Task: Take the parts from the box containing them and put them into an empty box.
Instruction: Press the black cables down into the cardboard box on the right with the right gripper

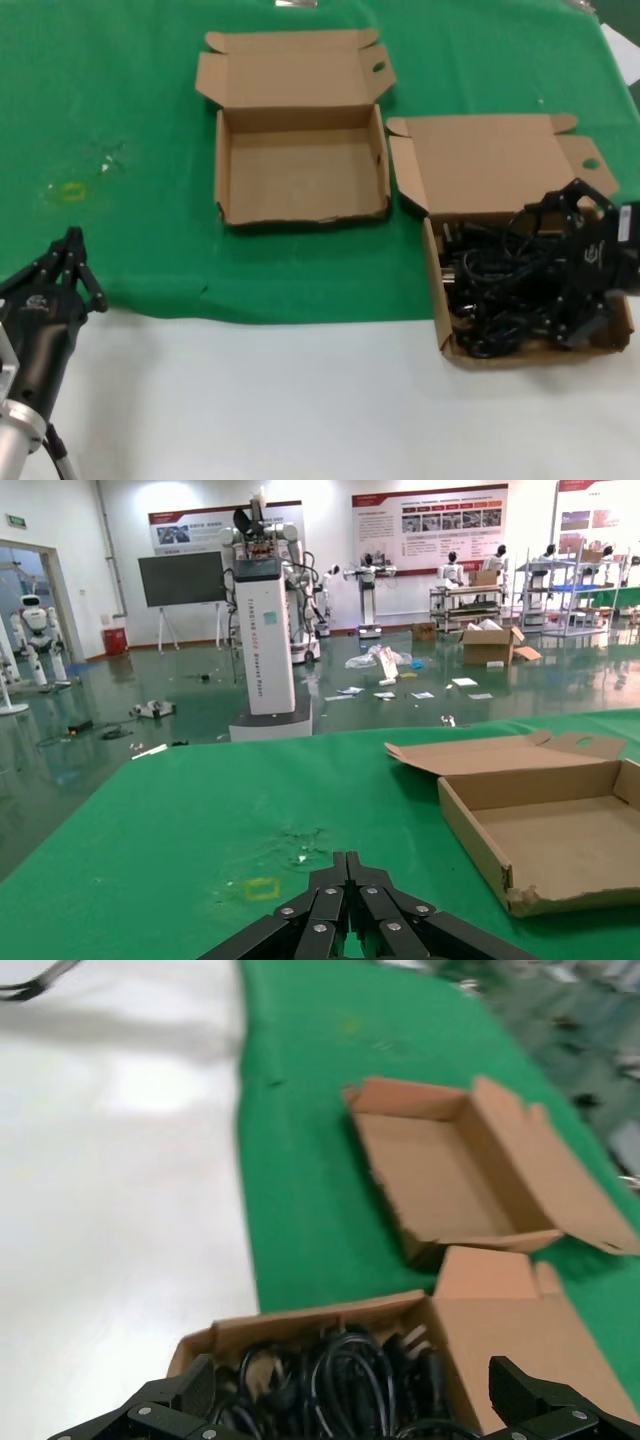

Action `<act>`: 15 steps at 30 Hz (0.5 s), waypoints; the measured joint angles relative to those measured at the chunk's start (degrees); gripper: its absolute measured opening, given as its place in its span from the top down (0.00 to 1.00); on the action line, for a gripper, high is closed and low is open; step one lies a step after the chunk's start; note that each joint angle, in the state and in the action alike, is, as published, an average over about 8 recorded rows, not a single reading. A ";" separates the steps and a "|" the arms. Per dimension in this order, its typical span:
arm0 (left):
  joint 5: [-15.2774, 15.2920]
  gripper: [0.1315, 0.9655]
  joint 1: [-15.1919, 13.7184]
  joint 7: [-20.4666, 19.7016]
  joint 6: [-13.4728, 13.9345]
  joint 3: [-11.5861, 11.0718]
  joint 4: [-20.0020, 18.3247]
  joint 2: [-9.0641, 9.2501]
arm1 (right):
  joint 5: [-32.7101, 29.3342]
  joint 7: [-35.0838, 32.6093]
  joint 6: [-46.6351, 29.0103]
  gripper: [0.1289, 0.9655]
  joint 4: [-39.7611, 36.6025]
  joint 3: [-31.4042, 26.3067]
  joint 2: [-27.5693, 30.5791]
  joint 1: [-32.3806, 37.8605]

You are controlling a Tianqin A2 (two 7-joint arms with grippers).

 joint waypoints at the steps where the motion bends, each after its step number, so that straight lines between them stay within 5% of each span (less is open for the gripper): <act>1: 0.00 0.96 0.00 0.00 0.00 0.00 0.00 0.00 | -0.66 -0.93 -1.97 0.00 -1.30 -0.56 -0.56 1.66; 15: 0.00 0.99 0.00 0.00 0.00 0.00 0.00 0.00 | -9.81 -14.64 -15.73 0.00 -23.38 -6.31 -10.79 19.03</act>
